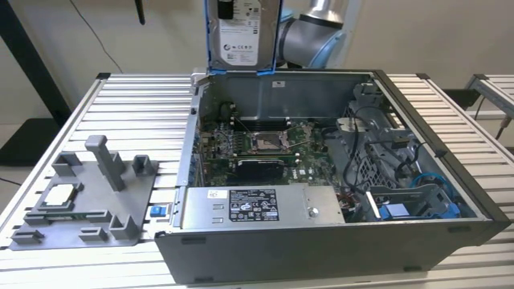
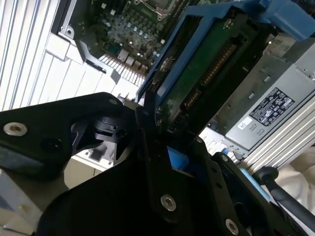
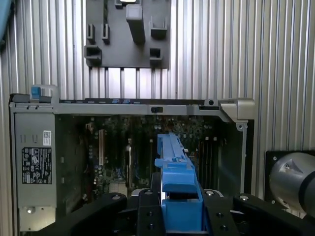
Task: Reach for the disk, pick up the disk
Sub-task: 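Pick up the disk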
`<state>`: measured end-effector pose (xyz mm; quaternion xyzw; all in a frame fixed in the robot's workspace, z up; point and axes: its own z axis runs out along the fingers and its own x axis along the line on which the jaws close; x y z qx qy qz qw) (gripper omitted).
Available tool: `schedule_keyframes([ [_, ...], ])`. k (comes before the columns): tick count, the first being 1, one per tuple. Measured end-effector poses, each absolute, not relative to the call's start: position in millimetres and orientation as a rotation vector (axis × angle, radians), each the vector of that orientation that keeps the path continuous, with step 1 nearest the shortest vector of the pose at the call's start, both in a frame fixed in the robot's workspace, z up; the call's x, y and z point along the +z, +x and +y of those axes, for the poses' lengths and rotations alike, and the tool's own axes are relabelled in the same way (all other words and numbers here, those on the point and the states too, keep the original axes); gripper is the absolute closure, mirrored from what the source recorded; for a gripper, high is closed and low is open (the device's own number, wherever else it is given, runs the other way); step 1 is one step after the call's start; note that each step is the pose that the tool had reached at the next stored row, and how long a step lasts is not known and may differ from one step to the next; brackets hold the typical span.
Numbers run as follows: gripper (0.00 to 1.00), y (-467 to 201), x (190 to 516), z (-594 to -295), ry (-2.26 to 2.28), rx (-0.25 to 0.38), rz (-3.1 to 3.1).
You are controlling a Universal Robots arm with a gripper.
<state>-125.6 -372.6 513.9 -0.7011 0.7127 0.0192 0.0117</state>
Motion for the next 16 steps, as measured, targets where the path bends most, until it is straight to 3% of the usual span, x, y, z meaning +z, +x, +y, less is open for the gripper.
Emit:
schedule_keyframes([
  [16, 1.00, -62, 514, -373, -2.189, 0.067, 2.225],
])
